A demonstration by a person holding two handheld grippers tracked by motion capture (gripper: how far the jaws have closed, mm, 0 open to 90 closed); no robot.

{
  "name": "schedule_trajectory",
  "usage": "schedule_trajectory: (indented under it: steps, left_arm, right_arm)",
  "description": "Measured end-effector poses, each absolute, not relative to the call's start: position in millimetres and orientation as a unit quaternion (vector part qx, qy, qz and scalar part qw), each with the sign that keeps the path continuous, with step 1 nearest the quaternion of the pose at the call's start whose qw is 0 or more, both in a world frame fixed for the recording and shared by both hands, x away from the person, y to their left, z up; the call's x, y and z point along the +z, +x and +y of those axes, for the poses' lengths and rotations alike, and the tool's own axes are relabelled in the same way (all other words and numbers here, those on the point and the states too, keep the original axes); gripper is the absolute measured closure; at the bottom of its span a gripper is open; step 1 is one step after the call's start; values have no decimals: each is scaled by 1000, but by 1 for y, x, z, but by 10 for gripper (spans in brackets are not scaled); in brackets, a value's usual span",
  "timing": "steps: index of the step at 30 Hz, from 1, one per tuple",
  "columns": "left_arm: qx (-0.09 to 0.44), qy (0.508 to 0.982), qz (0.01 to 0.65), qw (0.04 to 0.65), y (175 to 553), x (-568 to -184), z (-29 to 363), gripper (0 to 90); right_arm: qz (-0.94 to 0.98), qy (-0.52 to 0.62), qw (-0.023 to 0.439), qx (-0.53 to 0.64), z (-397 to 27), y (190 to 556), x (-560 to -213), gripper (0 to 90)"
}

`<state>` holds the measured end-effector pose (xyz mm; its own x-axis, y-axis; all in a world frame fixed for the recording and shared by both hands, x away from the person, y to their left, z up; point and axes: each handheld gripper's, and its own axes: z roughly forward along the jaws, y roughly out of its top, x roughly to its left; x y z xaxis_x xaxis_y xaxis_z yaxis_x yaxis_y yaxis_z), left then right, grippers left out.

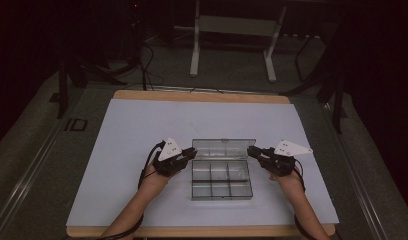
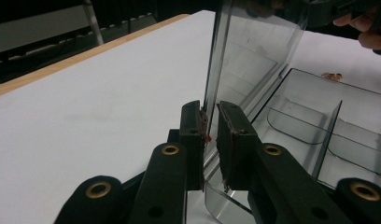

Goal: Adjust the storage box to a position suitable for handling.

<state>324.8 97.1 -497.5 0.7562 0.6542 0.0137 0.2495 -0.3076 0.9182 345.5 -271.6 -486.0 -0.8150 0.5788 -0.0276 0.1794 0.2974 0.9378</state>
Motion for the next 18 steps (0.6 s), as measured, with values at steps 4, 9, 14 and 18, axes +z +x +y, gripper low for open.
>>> schedule_trajectory:
  steps: [4,9,14,18]
  left_arm:
    - [190,780,294,519,327,-499,98,810]
    - [186,777,298,522,329,-500,98,810]
    - [183,775,303,524,331,-500,98,809]
    - [181,773,308,524,333,-501,98,809]
  right_arm:
    - [782,248,184,541,-269,347,-488,797]
    - [779,254,184,544,-268,349,-490,787]
    - [775,261,184,545,-266,350,-492,779]
    - [777,264,184,541,-264,352,-493,758]
